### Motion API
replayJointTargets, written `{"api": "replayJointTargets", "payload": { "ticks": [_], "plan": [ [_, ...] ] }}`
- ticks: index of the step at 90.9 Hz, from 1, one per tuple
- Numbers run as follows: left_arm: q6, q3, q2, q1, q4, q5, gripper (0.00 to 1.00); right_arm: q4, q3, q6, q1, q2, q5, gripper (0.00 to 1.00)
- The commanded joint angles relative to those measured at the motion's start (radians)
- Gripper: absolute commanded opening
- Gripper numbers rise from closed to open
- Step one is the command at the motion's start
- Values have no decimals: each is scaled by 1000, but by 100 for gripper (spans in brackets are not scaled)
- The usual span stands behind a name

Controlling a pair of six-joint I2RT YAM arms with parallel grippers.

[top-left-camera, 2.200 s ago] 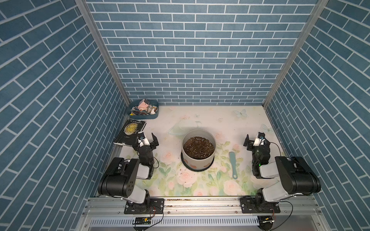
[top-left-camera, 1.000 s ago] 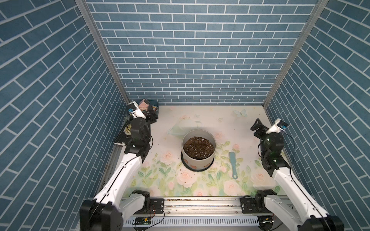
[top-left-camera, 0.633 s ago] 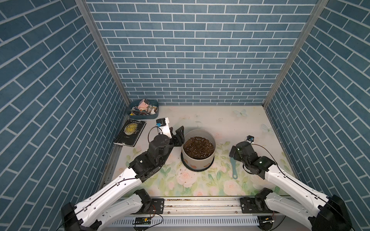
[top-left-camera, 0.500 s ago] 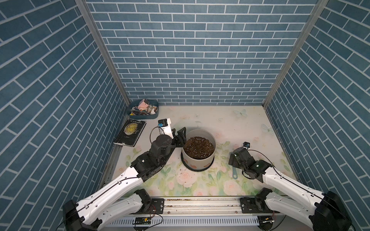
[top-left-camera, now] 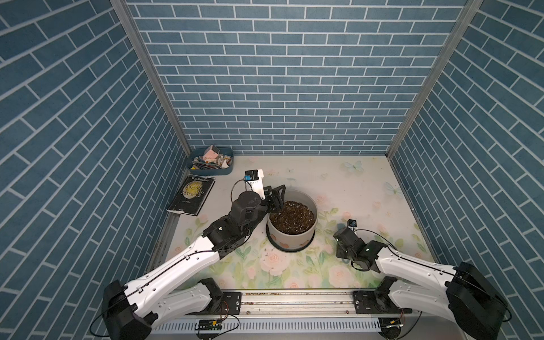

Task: Scrub the dried mud off the ceramic pot
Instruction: Pick up the brush from the center of the board.

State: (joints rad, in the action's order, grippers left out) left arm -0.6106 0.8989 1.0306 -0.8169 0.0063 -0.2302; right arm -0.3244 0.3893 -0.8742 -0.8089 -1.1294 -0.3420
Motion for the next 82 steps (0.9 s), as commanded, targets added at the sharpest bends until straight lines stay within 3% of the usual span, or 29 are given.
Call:
{"api": "replayJointTargets", "payload": {
  "ticks": [1, 13, 33, 40, 48, 63, 71, 82],
  "plan": [
    [8, -5, -11, -5, 25, 21, 67, -41, 4, -46, -7, -53, 21, 20],
    [24, 2, -18, -6, 28, 16, 72, -60, 23, -35, -7, -34, 7, 0],
    [64, 61, 16, 12, 56, 93, 88, -142, 217, 149, 11, 183, 1, 0],
    [60, 69, 34, 37, 111, 213, 93, -77, 323, 256, 36, 243, 139, 0],
    [55, 45, 38, 56, 222, 373, 99, 42, 424, 338, 75, 253, 381, 0],
    [-10, -22, 42, 105, 437, 594, 100, 271, 523, 378, 120, 181, 793, 0],
    [-99, -42, 68, 169, 532, 683, 100, 325, 563, 379, 122, 136, 897, 0],
    [-252, -82, 122, 272, 722, 857, 100, 351, 587, 379, 122, 109, 949, 0]
  ]
}}
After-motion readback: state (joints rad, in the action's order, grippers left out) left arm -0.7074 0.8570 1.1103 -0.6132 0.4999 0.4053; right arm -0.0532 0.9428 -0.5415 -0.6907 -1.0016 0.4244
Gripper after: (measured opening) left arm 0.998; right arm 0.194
